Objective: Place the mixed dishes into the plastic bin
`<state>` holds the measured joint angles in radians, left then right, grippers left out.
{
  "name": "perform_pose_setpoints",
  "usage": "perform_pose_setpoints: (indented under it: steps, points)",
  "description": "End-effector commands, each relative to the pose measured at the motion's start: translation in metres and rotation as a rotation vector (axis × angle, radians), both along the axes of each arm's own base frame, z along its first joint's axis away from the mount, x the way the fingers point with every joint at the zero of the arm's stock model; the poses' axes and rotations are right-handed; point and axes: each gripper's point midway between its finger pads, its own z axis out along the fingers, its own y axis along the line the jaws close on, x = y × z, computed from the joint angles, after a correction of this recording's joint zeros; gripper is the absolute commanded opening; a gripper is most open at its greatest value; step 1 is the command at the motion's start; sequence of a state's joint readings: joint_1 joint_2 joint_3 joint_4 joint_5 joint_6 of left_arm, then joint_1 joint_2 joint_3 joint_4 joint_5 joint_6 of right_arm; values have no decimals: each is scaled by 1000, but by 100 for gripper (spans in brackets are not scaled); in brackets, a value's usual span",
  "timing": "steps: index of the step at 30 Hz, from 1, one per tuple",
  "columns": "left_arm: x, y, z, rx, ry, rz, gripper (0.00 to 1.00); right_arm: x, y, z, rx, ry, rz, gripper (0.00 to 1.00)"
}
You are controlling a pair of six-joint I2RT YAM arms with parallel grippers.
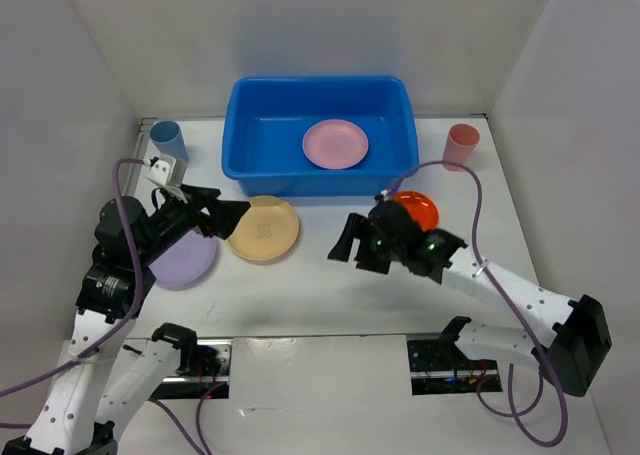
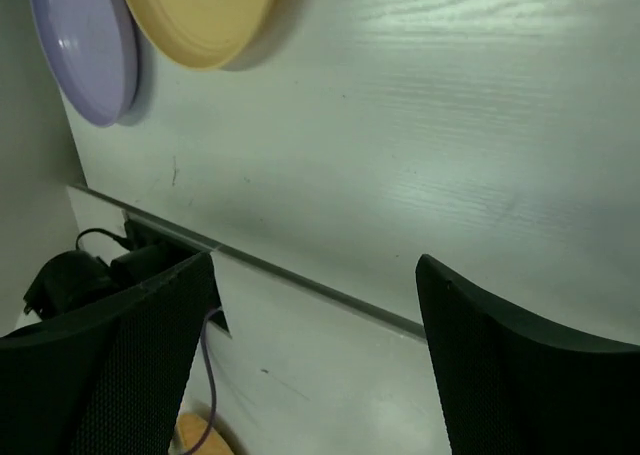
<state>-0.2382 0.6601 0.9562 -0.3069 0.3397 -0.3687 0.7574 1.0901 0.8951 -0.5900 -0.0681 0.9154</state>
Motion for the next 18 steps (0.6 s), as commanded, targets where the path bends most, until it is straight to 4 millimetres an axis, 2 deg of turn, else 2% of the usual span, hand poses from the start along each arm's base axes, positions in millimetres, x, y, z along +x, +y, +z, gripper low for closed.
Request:
perform_pose_setpoints:
  steps: [1,2,4,6,7,8,9,10,11,12,13,15,16,18]
  points:
    - [-3,-4,0,-10,-11,-28,92,34,47,54,384,-200,-171,86]
    - [-6,-4,-1,-9,-8,-28,92,33,57,65,469,-207,-206,84]
    - [-6,-3,-3,-6,3,-28,92,42,60,39,472,-190,-287,77]
    - [-10,-2,1,0,-12,-28,92,52,73,42,525,-193,-299,75]
    - [-12,-2,1,0,-12,-28,92,58,84,20,468,-169,-307,75]
    - [-12,-2,1,0,-12,-28,92,63,90,15,451,-160,-308,75]
    - [-16,-3,0,8,-16,-38,92,66,101,18,464,-160,-309,73]
    - [-16,-3,0,8,-16,-38,92,67,109,-6,427,-127,-308,69]
    - [-18,-2,0,8,-16,-38,92,69,113,-15,431,-110,-321,67]
    - [-19,-2,0,8,-16,-38,92,72,122,-13,487,-83,-335,65]
    - [-19,-2,0,8,-16,-38,92,71,129,-33,468,-55,-338,65]
    - [-22,-1,4,6,-23,-38,92,66,139,-43,490,-16,-347,65]
    - [-22,-1,2,16,-19,-39,92,67,143,-55,469,-6,-361,64]
    - [-24,-2,6,13,-28,-48,92,65,149,-62,464,3,-384,64]
